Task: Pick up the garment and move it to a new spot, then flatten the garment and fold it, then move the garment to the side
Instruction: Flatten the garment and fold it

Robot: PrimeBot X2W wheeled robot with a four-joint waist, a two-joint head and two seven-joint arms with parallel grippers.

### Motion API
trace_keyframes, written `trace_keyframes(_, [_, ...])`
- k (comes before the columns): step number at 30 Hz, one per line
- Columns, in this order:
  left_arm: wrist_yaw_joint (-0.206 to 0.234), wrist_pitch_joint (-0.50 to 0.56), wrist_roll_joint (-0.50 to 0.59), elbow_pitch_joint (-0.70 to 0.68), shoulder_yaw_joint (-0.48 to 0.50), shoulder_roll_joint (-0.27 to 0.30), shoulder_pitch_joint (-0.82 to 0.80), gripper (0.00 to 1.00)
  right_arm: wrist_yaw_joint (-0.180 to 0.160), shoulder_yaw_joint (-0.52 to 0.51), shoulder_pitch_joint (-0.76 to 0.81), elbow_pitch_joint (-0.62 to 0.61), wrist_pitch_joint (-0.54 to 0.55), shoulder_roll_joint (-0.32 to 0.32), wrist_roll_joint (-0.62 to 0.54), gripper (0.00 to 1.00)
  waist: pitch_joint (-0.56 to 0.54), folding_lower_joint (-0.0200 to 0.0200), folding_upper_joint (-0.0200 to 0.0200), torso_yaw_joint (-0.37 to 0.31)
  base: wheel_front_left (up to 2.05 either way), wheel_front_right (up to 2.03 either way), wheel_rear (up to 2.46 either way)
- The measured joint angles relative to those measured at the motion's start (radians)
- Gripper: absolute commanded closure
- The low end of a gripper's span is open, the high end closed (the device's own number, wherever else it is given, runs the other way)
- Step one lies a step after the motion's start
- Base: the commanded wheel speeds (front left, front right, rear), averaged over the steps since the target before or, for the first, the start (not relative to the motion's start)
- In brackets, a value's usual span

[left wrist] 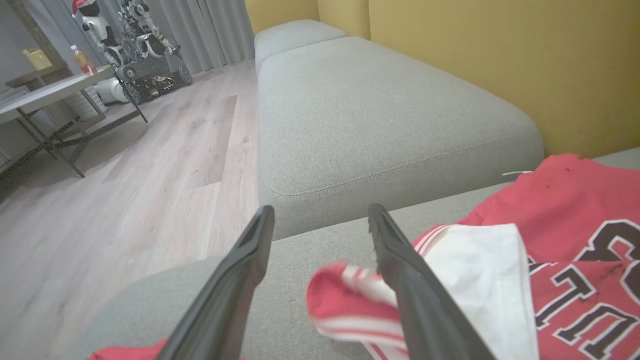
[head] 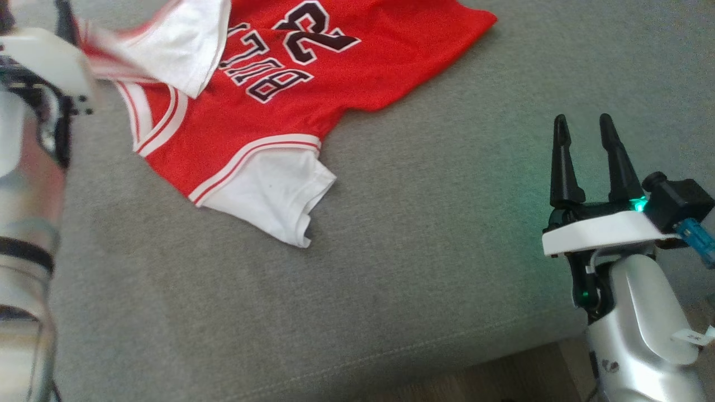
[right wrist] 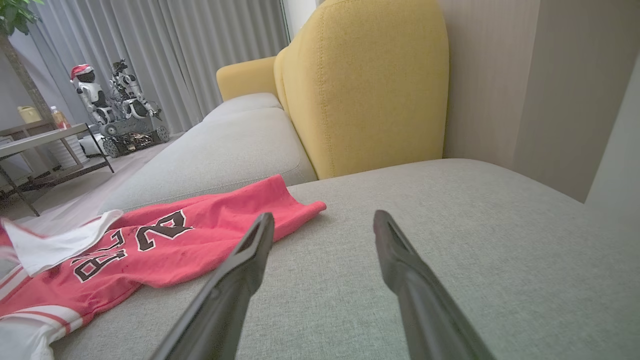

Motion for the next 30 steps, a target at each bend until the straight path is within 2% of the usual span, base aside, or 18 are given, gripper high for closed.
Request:
trace_keyframes(5, [-0.021, -0.015, -0.055, -0.001, 0.035, -0.065, 0.005, 0.0, 0.0, -0.021, 0.0, 0.003, 0.0, 0.0, -0.016, 0.0, -0.017, 0.0, 0.0, 0.046, 0.0, 0.0, 0.0])
trace_keyframes(9, [-0.051, -0.017, -0.117, -0.063, 0.075, -0.114, 0.059, 0.0, 0.0, -0.045, 0.005, 0.003, 0.0, 0.0, -0.03, 0.0, -0.045, 0.0, 0.0, 0.094, 0.0, 0.0, 0.0])
trace_keyframes(19, [-0.115, -0.017, -0.217, -0.351, 0.144, -0.238, 0.429, 0.0, 0.0, -0.088, 0.102, -0.006, 0.0, 0.0, -0.052, 0.0, -0.146, 0.0, 0.0, 0.225, 0.0, 0.0, 0.0])
trace_keyframes(25, [-0.117, -0.017, -0.26, -0.468, 0.127, -0.279, 0.654, 0.0, 0.0, -0.1, 0.136, -0.012, 0.0, 0.0, -0.052, 0.0, -0.194, 0.0, 0.0001, 0.277, 0.0, 0.0, 0.0])
trace_keyframes(30, [-0.108, -0.017, -0.295, -0.496, 0.101, -0.286, 0.745, 0.0, 0.0, -0.088, 0.138, -0.015, 0.0, 0.0, -0.052, 0.0, -0.197, 0.0, 0.0, 0.269, 0.0, 0.0, 0.0])
